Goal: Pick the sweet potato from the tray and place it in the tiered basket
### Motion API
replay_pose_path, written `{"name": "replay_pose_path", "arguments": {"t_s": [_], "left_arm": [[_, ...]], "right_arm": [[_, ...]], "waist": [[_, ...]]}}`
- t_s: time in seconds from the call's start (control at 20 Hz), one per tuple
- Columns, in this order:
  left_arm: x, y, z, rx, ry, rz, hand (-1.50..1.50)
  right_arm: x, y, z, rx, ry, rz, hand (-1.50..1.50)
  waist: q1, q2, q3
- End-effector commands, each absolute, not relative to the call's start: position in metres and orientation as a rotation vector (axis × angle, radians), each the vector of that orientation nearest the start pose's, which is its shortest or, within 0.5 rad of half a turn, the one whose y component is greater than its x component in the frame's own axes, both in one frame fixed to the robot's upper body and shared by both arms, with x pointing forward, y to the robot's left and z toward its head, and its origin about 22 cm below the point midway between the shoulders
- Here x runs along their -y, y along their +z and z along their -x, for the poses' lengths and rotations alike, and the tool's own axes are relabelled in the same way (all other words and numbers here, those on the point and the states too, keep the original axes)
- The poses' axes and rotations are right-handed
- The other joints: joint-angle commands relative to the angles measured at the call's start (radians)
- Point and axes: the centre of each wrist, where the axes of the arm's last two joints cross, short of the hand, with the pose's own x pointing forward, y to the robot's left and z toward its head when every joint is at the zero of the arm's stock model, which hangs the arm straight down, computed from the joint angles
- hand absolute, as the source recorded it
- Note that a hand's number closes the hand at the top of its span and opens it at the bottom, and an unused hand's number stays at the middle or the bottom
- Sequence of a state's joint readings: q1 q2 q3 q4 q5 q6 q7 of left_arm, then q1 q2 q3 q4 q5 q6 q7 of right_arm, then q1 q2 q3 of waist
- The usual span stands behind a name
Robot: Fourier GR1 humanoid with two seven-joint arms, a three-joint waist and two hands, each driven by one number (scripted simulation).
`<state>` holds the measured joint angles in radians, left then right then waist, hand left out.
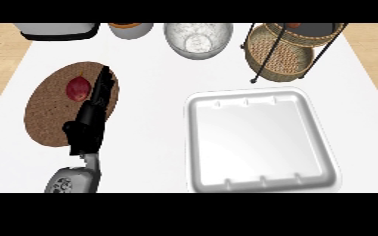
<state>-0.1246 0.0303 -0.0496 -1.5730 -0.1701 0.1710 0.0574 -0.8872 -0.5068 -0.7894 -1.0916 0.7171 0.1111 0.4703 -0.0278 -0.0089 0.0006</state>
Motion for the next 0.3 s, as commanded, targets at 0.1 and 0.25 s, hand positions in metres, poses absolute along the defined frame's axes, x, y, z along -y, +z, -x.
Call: {"name": "replay_pose_path", "arguments": {"t_s": [0.1, 0.25], "left_arm": [[-0.195, 0.028, -0.269, 1.648, -0.075, -0.219, 0.00], [-0.213, 0.024, -0.265, 1.637, -0.074, -0.194, 0.00]], "right_arm": [[0.508, 0.231, -0.270, 1.354, -0.243, 0.932, -1.50], [0.537, 0.201, -0.226, 1.361, -0.253, 0.875, -1.50]], "waist": [[-0.013, 0.000, 0.000], [-0.007, 0.002, 0.000]]}}
